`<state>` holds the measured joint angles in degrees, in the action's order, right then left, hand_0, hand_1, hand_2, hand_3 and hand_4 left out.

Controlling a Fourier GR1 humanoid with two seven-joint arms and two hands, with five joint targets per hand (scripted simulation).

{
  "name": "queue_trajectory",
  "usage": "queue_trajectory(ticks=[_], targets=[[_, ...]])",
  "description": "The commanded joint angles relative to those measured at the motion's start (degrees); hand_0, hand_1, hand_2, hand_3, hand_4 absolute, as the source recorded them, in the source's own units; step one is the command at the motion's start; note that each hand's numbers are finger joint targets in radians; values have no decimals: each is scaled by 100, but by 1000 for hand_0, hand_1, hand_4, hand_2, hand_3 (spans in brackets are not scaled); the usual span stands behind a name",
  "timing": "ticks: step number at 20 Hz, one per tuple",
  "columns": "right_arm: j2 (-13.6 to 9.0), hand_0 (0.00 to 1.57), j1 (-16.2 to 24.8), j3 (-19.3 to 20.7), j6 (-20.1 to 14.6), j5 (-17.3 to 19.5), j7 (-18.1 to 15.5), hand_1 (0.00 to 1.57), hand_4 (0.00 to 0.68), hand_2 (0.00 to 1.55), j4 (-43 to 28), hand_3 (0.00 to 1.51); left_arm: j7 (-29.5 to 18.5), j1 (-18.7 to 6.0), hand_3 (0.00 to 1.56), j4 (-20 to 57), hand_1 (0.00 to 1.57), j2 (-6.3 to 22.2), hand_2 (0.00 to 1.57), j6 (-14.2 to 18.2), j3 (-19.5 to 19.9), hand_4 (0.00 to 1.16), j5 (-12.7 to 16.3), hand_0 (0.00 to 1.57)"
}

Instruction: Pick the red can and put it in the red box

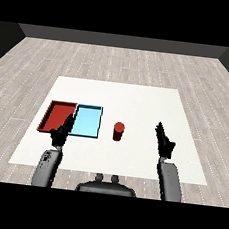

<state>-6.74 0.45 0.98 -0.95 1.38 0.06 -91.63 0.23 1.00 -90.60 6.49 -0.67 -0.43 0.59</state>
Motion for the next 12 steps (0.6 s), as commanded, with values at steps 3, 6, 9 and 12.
queue_trajectory(ticks=[3,6,9,12], targets=[[58,0,387,80,246,-129,-93,0,0,0,-307,0,-191,-59,0,10,0,-97,0,-118,56,0,-49,0],[148,0,755,5,337,-209,-222,0,0,0,-588,0,-455,-106,0,312,0,-328,0,67,-179,0,-338,0],[166,0,556,25,749,-599,-1453,0,0,0,-844,0,-1852,-363,0,-388,0,-357,0,-158,216,0,256,0],[75,0,468,245,1007,-869,-1713,0,0,0,-564,0,-2288,-82,0,-443,0,-313,0,-361,234,0,333,0]])
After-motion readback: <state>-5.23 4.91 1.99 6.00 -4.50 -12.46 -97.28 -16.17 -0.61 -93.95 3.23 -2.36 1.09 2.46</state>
